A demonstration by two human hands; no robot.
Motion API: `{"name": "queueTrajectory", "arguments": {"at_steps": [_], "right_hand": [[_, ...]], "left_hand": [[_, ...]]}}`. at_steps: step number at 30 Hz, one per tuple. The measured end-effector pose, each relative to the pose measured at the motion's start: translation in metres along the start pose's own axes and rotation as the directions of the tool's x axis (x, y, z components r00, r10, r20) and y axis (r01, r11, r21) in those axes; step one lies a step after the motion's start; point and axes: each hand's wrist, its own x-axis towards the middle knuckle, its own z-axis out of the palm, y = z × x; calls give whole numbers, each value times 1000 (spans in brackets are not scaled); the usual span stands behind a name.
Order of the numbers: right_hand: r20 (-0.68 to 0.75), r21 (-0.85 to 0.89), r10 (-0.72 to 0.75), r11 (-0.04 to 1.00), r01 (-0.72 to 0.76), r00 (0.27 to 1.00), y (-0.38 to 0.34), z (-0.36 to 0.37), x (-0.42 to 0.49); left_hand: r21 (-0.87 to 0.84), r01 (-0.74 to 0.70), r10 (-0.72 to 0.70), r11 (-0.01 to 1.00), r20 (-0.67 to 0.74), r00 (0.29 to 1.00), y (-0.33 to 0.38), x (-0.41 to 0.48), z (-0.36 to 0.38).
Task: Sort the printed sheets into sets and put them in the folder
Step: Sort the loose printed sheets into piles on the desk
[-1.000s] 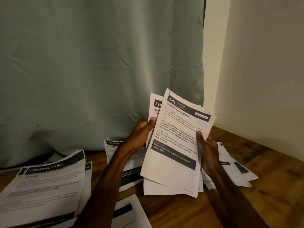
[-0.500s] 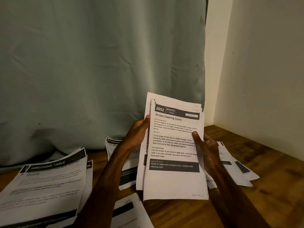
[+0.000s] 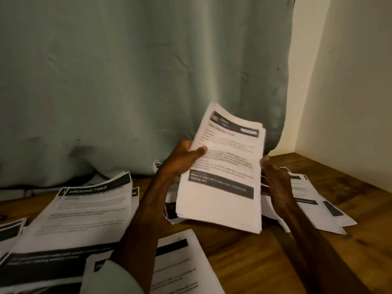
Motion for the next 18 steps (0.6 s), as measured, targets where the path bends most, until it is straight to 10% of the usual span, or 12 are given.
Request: {"name": "queueTrajectory", "arguments": {"at_steps": [6, 18], "right_hand": [[168, -55, 68, 997, -60, 983, 3, 16, -9], [275, -221, 35, 975, 28, 961, 18, 29, -18]], "left_hand": [[-111, 58, -101, 992, -438, 893, -5, -7, -62], [-396, 223, -417, 890, -514, 750, -49, -9, -88]]}}
